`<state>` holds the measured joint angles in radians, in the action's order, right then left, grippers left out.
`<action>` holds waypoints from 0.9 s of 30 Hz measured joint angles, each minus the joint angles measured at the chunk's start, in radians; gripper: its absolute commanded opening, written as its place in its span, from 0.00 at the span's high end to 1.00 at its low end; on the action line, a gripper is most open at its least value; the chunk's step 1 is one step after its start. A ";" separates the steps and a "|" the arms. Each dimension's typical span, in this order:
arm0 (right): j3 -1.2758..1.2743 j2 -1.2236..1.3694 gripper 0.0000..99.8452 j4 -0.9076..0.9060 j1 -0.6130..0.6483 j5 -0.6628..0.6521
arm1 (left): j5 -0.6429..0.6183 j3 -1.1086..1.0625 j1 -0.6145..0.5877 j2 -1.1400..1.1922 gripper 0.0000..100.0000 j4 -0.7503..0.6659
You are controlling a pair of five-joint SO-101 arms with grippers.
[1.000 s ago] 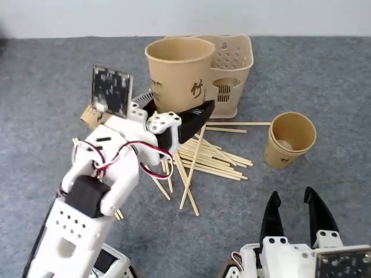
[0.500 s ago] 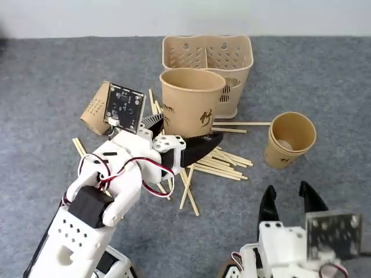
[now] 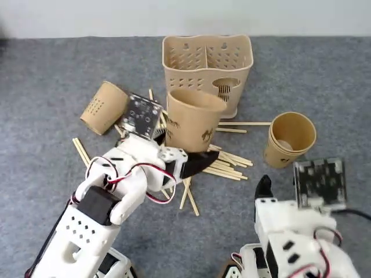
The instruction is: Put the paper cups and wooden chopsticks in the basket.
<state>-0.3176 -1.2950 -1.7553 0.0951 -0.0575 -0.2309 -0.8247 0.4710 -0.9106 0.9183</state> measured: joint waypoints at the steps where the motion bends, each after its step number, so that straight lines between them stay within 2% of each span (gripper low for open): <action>1: 0.021 0.031 0.79 0.000 0.000 0.000 | 0.003 -0.009 0.000 0.000 0.62 0.000; 5: 0.150 0.190 0.79 0.000 0.003 -0.021 | 0.008 -0.035 0.000 0.000 0.62 0.000; 11: 0.345 0.473 0.79 0.000 0.003 -0.178 | 0.014 -0.068 0.000 -0.006 0.62 0.000; 16: 0.451 0.672 0.73 0.000 0.008 -0.296 | 0.014 -0.095 0.002 -0.006 0.62 0.000; 21: 0.477 0.743 0.73 0.000 0.097 -0.345 | 0.014 -0.095 0.000 -0.006 0.62 0.000; 27: 0.477 0.746 0.73 0.000 0.264 -0.350 | 0.014 -0.095 0.000 -0.006 0.62 0.000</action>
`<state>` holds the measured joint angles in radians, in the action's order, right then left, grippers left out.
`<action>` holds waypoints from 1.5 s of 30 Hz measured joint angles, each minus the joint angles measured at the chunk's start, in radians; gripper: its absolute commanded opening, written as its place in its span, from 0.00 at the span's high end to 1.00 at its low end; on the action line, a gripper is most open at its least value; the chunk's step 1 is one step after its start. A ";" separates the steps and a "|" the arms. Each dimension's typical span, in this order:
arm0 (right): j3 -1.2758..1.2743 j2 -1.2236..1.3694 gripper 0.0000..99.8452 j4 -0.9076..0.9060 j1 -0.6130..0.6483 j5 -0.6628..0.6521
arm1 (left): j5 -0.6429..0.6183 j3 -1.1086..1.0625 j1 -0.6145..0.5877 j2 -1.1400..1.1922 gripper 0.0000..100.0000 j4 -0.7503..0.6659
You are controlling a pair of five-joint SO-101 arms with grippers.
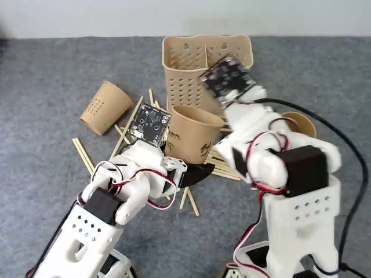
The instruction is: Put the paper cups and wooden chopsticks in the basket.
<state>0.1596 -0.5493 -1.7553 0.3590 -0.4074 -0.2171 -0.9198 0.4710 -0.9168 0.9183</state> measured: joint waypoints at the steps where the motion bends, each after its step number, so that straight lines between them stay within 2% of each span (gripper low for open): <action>1: 0.000 0.000 0.73 0.000 0.028 0.002 | 0.000 0.000 0.000 0.000 0.62 0.000; 5: 0.000 0.002 0.73 0.000 0.117 -0.002 | 0.000 0.000 0.000 0.000 0.62 0.000; 9: 0.000 0.008 0.73 0.002 0.155 -0.006 | 0.000 0.000 0.000 0.000 0.62 0.000; 16: 0.000 0.008 0.73 0.025 0.158 -0.037 | 0.000 0.000 0.000 0.000 0.62 0.000; 22: 0.000 0.018 0.85 0.025 0.160 -0.078 | 0.000 -0.018 0.000 0.000 0.62 0.000; 32: 0.020 0.140 0.87 0.026 0.152 -0.124 | -0.006 -0.020 -0.005 0.002 0.62 0.002; 37: 0.020 0.138 0.99 0.026 0.152 -0.140 | -0.002 -0.021 -0.005 0.002 0.62 0.002; 45: 0.035 0.138 0.99 0.031 0.112 -0.201 | 0.000 -0.021 -0.005 0.002 0.62 0.002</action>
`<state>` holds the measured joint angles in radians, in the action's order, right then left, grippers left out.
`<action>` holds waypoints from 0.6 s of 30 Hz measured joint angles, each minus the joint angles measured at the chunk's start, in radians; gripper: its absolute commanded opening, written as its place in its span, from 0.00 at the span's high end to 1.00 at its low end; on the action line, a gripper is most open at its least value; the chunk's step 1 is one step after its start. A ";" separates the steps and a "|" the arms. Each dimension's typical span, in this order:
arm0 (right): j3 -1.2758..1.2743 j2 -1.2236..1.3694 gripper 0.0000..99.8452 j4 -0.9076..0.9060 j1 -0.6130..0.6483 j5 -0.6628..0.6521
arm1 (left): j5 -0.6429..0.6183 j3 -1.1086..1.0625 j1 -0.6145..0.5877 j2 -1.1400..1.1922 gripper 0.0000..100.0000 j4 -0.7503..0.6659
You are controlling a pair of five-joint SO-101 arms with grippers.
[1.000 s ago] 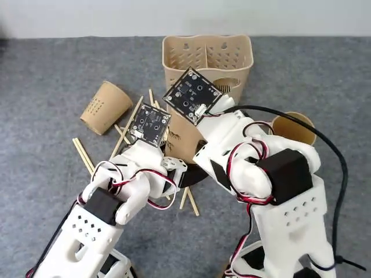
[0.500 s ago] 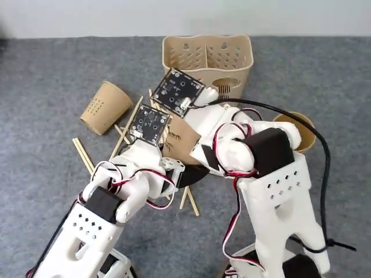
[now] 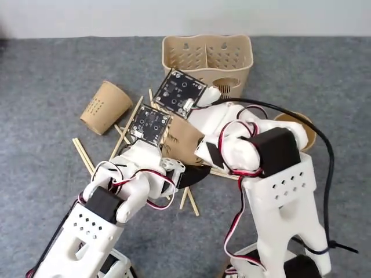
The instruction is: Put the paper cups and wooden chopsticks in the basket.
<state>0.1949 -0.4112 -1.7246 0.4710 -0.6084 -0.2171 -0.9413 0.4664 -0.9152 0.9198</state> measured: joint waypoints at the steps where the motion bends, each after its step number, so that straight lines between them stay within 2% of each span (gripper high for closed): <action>1: 0.000 0.000 0.99 0.000 -0.009 0.000 | 0.000 0.000 0.000 0.000 0.62 0.000; 9: -0.002 0.025 0.99 0.028 -0.118 -0.005 | -0.018 0.002 -0.040 -0.028 0.62 -0.012; 13: -0.002 0.025 0.99 0.037 -0.173 -0.005 | -0.028 0.002 -0.069 -0.126 0.62 -0.017; 18: -0.002 0.025 0.99 0.037 -0.184 -0.005 | -0.028 -0.014 -0.069 -0.264 0.62 -0.020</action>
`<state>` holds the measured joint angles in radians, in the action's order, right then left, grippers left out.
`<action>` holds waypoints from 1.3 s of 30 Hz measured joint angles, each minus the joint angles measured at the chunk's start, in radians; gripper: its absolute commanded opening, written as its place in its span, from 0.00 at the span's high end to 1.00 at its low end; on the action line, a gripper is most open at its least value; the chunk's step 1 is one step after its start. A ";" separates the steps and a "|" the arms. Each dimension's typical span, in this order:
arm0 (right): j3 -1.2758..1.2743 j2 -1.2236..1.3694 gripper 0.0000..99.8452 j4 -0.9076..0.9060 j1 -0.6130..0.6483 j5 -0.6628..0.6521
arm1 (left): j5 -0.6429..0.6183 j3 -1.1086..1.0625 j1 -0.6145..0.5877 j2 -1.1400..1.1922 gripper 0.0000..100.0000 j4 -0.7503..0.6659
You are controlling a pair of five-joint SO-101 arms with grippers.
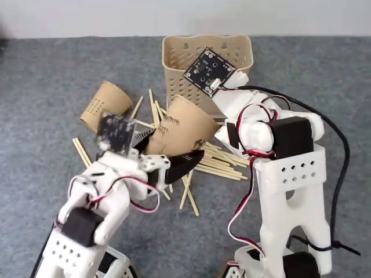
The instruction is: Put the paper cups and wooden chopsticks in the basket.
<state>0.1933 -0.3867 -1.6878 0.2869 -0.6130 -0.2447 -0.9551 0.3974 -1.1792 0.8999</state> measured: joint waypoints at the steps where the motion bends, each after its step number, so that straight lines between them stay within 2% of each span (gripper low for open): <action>1: 0.000 0.000 0.99 0.000 0.000 0.000 | 0.000 -0.005 0.000 -0.015 0.62 0.000; 12: 0.000 -0.006 0.98 0.000 0.002 0.032 | 0.028 -0.101 0.002 -0.048 0.62 0.000; 18: 0.000 -0.104 0.79 0.000 -0.011 0.043 | 0.034 -0.101 0.003 -0.052 0.62 -0.002; 21: 0.000 -0.141 0.78 0.000 -0.057 0.049 | 0.034 -0.101 0.003 -0.052 0.62 -0.002; 26: 0.000 -0.149 0.82 0.003 -0.089 0.166 | -0.003 -0.101 0.003 -0.052 0.62 -0.002; 33: 0.000 -0.149 0.82 0.003 -0.091 0.431 | -0.051 -0.097 0.003 -0.052 0.62 -0.003; 39: 0.000 -0.149 0.82 0.003 -0.051 0.500 | -0.052 -0.097 0.003 -0.052 0.62 -0.003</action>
<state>0.1933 -0.5355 -1.6847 0.2363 -0.1128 -0.2969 -1.0518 0.4005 -1.2313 0.8968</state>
